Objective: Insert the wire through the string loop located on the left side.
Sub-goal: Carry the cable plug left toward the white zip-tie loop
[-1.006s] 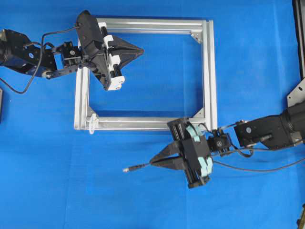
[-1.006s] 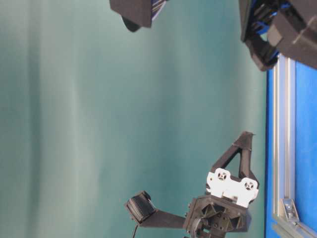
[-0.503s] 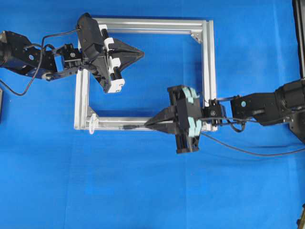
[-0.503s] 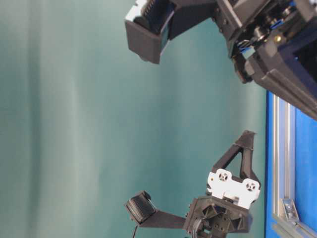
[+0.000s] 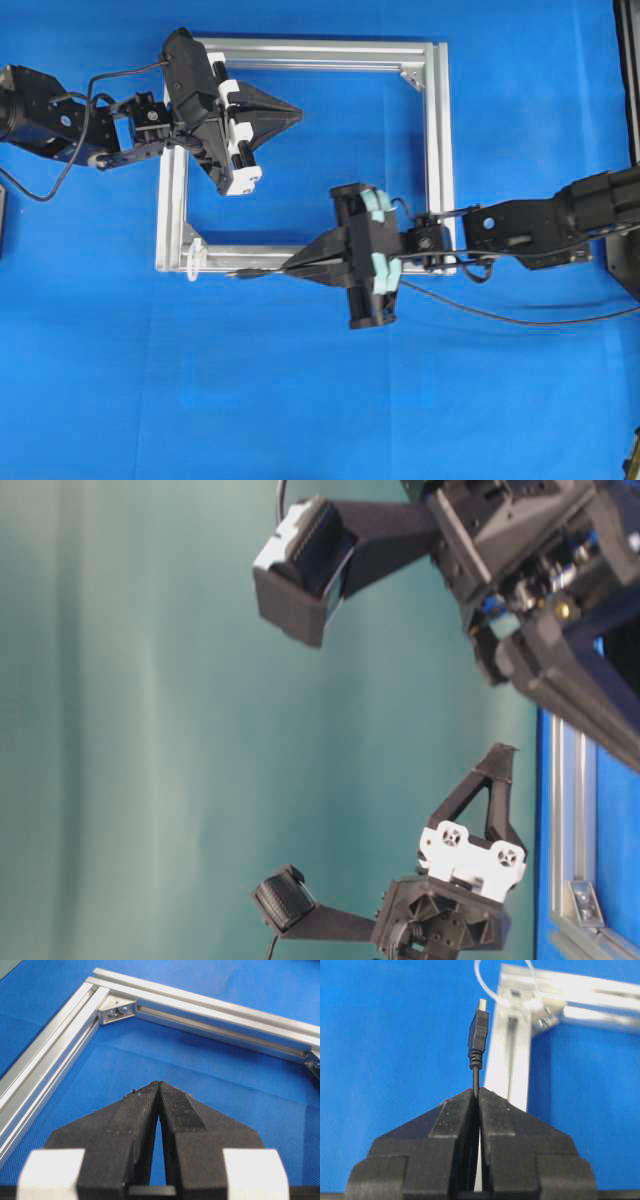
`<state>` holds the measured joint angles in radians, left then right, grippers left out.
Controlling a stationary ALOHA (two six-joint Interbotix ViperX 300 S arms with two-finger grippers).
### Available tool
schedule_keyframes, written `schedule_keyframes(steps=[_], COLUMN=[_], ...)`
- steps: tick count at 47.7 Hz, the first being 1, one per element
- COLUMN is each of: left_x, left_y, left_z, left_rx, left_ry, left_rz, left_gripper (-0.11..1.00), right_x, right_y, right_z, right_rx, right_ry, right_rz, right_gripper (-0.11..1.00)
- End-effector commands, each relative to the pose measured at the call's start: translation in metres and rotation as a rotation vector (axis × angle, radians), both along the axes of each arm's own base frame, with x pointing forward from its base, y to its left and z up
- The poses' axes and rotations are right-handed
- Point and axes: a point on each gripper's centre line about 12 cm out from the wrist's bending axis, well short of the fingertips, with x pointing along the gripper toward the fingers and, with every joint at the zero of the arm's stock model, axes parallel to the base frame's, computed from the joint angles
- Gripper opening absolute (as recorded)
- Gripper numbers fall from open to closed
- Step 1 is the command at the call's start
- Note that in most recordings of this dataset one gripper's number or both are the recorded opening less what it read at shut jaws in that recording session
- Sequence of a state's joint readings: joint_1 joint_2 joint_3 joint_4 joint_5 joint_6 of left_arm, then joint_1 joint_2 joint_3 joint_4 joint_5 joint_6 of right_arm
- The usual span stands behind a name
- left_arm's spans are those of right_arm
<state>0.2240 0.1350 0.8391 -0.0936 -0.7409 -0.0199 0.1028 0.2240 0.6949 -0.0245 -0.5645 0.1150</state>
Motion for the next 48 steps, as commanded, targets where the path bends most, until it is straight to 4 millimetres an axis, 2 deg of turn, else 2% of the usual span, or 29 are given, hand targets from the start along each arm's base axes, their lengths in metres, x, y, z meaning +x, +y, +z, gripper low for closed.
schedule_keyframes(steps=[1, 20, 48], left_x=[0.002, 0.002, 0.002], left_y=[-0.001, -0.001, -0.001], left_z=[0.013, 0.012, 0.012], left_rx=[0.009, 0.01, 0.009], left_ry=[-0.037, -0.035, -0.036], left_rz=[-0.005, -0.005, -0.005], left_gripper=[0.0, 0.0, 0.0], right_x=[0.013, 0.032, 0.033], right_y=[0.003, 0.002, -0.003], right_z=[0.013, 0.005, 0.004], right_rx=[0.002, -0.001, -0.006], right_ry=[-0.045, -0.029, -0.028], right_rz=[0.005, -0.001, -0.011], right_gripper=[0.0, 0.0, 0.0])
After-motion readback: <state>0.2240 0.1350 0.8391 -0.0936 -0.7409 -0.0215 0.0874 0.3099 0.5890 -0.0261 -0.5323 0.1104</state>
